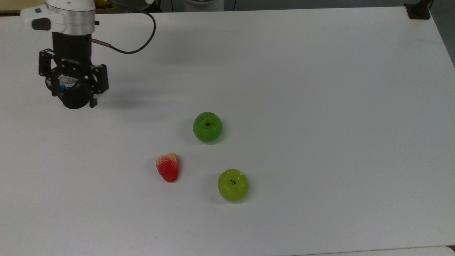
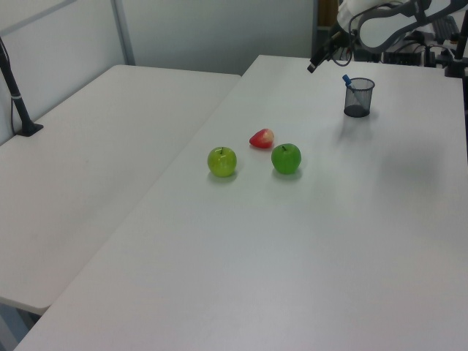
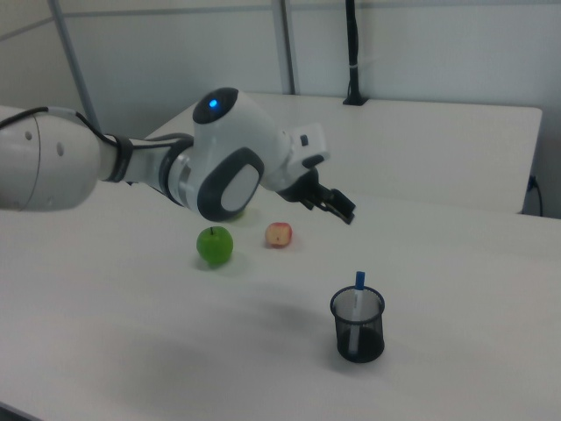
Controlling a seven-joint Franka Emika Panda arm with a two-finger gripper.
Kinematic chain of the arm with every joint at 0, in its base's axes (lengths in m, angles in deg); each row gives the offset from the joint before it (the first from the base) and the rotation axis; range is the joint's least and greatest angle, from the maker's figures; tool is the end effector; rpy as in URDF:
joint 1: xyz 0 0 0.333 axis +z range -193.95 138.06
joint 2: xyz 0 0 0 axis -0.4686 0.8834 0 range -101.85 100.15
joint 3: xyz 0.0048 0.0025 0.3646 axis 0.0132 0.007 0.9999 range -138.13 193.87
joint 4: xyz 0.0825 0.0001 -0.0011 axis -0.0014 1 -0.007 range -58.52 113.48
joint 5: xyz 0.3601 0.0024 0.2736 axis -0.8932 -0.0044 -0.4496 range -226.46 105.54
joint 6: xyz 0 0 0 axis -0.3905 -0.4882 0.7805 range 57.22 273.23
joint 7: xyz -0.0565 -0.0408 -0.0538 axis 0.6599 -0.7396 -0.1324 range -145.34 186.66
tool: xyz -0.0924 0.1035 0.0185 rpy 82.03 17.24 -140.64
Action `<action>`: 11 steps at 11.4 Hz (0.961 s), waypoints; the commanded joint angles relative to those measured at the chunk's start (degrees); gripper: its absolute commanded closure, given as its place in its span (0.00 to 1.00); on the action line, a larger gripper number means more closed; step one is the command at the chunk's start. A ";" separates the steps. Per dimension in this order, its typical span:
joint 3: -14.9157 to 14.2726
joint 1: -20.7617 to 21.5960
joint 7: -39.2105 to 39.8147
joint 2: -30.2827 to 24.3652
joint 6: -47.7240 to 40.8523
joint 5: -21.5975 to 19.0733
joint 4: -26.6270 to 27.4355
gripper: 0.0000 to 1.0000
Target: Place marker
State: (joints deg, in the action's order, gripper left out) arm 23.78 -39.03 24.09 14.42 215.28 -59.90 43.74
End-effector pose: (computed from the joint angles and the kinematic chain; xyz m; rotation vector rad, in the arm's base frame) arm 0.7256 -0.1925 0.4384 2.8679 -0.2713 0.9056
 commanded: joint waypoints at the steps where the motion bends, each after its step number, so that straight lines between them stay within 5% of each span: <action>1: -0.31 4.91 -0.79 -1.39 -19.17 0.06 -7.62 0.00; 6: -0.48 15.37 -0.97 -6.91 -42.66 2.78 -9.94 0.00; 11: -0.57 20.83 -2.81 -14.47 -60.80 3.49 -10.73 0.00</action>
State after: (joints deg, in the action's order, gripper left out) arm 24.11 -20.41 23.19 4.15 160.33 -57.58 32.29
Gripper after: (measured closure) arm 0.000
